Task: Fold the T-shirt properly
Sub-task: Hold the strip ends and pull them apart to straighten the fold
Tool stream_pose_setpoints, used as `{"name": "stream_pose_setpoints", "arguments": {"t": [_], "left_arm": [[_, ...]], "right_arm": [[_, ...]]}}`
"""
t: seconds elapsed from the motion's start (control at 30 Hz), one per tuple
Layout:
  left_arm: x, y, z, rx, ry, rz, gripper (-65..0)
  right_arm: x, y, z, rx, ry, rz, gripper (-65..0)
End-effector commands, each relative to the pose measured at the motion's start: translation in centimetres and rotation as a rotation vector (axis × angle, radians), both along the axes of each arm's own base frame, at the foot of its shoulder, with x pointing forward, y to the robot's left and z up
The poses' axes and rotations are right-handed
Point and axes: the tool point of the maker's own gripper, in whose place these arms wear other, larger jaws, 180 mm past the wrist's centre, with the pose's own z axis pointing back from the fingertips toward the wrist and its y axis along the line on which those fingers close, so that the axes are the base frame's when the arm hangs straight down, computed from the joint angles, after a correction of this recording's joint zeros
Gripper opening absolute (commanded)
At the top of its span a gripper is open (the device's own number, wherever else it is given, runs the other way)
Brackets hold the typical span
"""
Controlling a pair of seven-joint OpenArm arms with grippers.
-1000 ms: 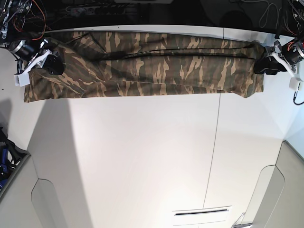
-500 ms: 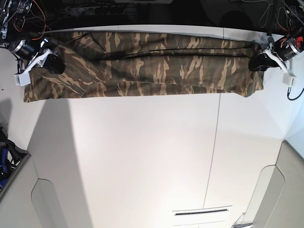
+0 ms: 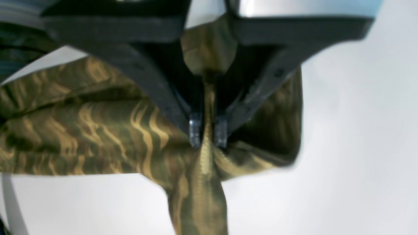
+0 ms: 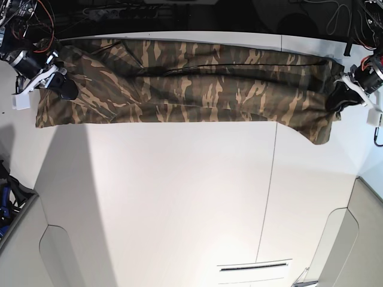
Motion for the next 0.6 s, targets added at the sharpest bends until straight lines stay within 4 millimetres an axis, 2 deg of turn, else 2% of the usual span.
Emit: {"name": "stream_pose_setpoints", "arguments": {"t": [0.0,0.13,0.33,0.47,0.53,0.57], "left_arm": [[0.6,-0.2,1.7,0.028,-0.041,-0.036,-65.0],[0.5,-0.7,2.0,0.063,-0.024,-0.073,-65.0],[-0.1,0.8,0.7,0.166,0.038,-0.058,-65.0],[-0.6,2.1,-0.2,0.227,0.085,-0.020,-40.4],[-0.4,3.1,-0.3,0.231,0.086,0.039,-33.7],[-0.3,4.0,-0.4,0.245,0.087,0.089,-32.6]], "right_arm": [[0.7,-0.5,1.2,-0.004,-0.044,-0.004,-65.0],[0.7,-0.6,1.2,-0.005,-0.044,-0.006,-65.0],[0.7,-0.6,1.2,-0.004,-0.044,-0.006,-65.0],[0.7,-0.6,1.2,-0.004,-0.045,-0.007,-65.0],[0.7,-0.6,1.2,-0.004,-0.045,-0.006,-65.0],[0.7,-0.6,1.2,-0.004,-0.045,-0.006,-65.0]]}}
